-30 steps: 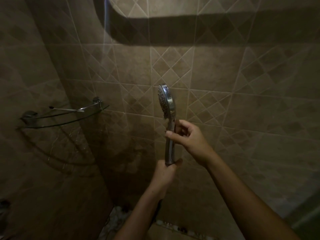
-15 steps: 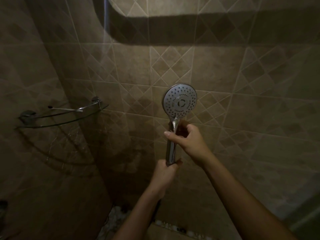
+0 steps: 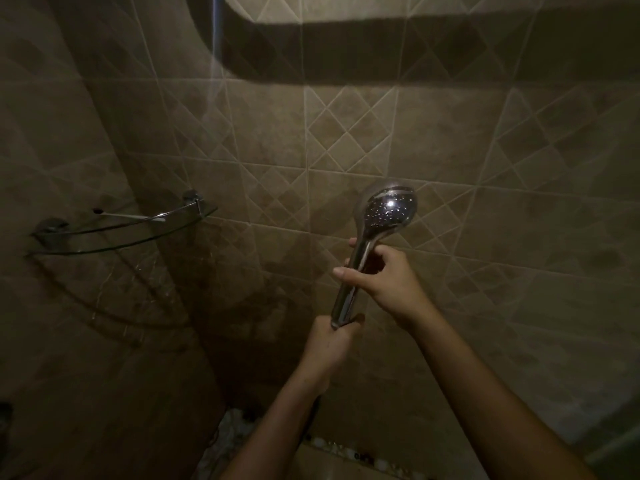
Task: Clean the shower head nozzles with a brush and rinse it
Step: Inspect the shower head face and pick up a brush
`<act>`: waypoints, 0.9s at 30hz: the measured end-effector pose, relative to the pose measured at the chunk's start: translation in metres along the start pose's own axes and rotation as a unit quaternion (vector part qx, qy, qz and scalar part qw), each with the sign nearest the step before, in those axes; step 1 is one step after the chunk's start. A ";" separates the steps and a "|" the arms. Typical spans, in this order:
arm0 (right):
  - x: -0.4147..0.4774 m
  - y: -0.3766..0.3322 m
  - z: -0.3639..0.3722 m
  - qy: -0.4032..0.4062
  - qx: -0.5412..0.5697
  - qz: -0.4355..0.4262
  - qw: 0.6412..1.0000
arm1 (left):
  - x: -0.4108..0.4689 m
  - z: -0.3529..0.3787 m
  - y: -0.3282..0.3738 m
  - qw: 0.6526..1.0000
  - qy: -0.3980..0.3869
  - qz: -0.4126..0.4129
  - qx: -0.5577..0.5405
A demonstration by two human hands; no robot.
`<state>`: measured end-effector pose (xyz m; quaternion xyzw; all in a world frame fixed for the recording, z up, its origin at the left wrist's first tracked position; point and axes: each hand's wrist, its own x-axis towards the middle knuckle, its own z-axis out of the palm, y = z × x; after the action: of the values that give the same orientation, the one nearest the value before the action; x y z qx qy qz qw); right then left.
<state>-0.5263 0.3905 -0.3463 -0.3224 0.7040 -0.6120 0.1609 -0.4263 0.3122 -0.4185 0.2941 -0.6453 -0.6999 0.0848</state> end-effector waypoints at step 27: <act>0.048 0.163 0.054 -0.091 0.040 0.129 0.987 | 0.145 -0.072 -0.140 0.950 0.036 -0.088 0.299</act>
<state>-0.5705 0.3253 -0.5064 -0.2764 0.6971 -0.5818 0.3148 -0.4697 0.1998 -0.5955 0.3865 -0.7929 -0.4689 -0.0458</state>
